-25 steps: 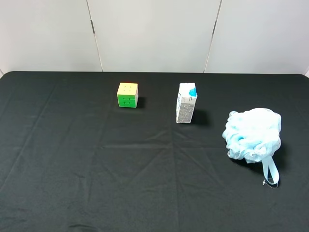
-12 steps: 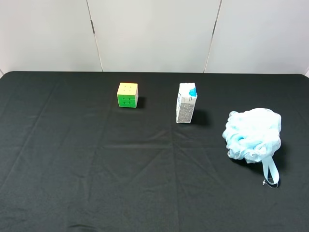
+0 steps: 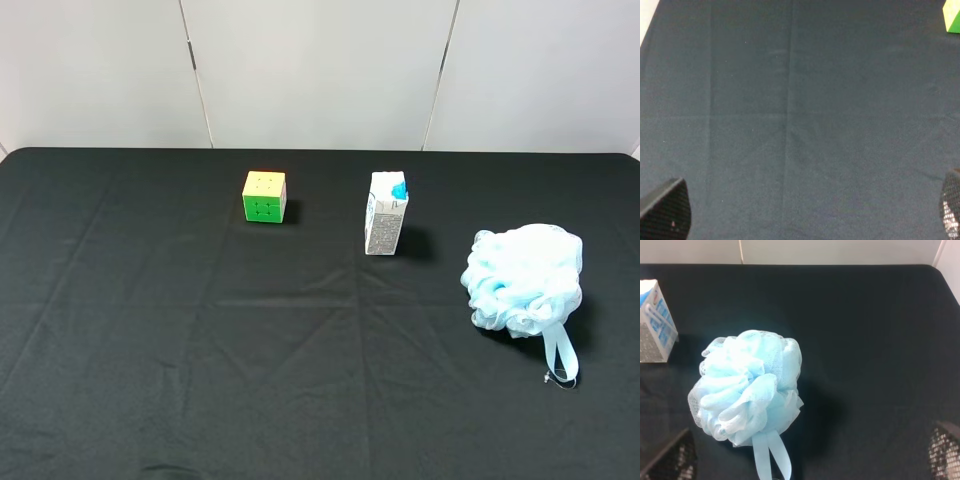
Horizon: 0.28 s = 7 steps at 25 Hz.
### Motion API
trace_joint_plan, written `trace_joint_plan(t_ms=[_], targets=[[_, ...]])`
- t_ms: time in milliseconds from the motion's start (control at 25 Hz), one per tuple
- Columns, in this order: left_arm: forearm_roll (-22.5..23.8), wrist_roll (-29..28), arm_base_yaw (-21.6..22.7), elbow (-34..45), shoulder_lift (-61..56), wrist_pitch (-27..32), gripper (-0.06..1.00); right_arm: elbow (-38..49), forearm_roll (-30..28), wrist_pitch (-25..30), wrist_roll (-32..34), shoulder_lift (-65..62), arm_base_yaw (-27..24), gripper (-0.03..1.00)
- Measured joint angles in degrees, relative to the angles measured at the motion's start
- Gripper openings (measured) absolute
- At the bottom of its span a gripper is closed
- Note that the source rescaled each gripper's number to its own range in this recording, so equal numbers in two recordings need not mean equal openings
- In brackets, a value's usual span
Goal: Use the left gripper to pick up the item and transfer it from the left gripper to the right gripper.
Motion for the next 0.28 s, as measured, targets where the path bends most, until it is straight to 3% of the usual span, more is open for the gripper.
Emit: trace_joint_plan(t_ms=[280], targets=[[0.00, 0.00, 0.00, 0.00, 0.00, 0.00, 1.00, 0.00, 0.00, -0.12, 0.00, 0.00, 0.00, 1.00]])
